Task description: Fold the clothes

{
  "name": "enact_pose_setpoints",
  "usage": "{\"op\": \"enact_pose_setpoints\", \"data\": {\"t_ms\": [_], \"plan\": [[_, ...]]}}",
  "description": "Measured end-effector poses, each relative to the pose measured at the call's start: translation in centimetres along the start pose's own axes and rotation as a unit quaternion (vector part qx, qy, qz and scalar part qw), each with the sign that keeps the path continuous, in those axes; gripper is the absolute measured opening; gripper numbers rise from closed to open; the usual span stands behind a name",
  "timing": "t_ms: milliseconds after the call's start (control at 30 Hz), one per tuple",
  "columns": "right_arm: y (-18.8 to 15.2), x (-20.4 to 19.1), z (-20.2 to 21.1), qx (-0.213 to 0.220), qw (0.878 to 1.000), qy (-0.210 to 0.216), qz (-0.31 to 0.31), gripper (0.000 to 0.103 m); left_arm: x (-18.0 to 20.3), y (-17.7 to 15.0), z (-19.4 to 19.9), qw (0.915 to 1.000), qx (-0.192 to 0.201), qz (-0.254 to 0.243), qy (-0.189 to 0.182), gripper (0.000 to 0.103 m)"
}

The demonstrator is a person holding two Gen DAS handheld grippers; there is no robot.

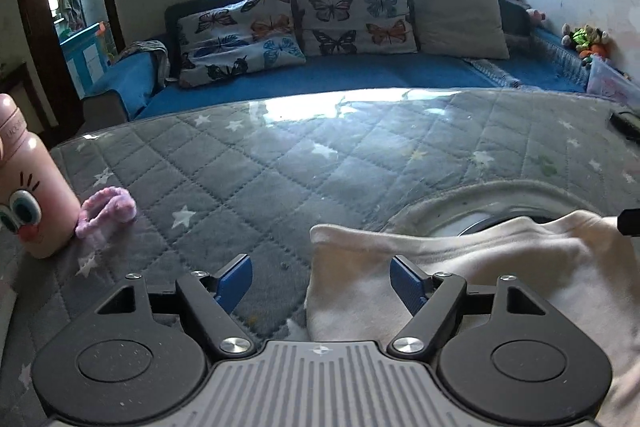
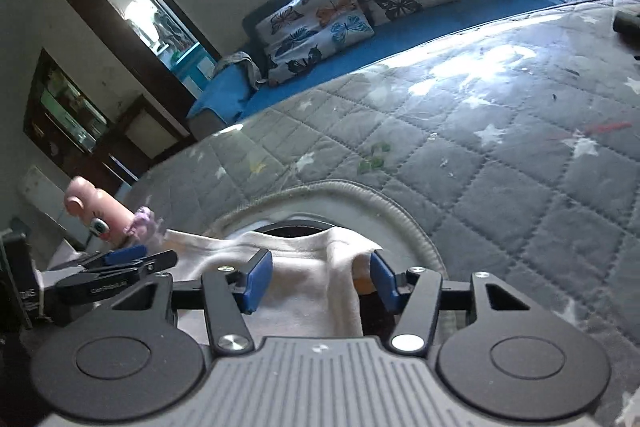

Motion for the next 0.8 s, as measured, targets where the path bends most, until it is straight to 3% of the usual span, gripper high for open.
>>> {"op": "enact_pose_setpoints", "data": {"t_ms": [267,433,533,633,700,800], "plan": [[-1.2,0.8,-0.6,-0.023,0.998,0.042,-0.031,0.056,0.4,0.0,-0.4,0.9998,-0.013,-0.002,-0.017,0.078],[0.2,0.8,-2.0,-0.006,0.996,0.065,-0.054,0.056,0.0,0.2,-1.1,0.9991,-0.026,0.018,-0.028,0.067],[0.8,1.2,-2.6,0.004,0.993,0.082,-0.081,0.056,-0.6,0.5,-1.6,0.9979,-0.036,0.040,-0.037,0.050],[0.9,1.3,-3.2,0.009,0.992,0.087,-0.096,0.038,-0.8,0.6,-1.6,0.9973,-0.035,0.049,-0.042,0.040],[0.8,1.4,-3.4,0.010,0.992,0.081,-0.095,0.013,-0.8,0.6,-1.4,0.9976,-0.029,0.046,-0.043,0.018],[0.7,1.2,-2.8,0.019,0.996,0.060,-0.071,0.004,-0.7,0.7,-1.0,0.9980,-0.021,0.041,-0.045,0.007]]}}
Point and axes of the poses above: each gripper's, at about its wrist camera, not at the fingertips, and z roughly against the way its jaws point, x to its right, y to its top, the point moved 6 cm from there along -z, roughly the way its jaws point, and after that the axes turned 12 degrees about z, right-handed, at the moved point
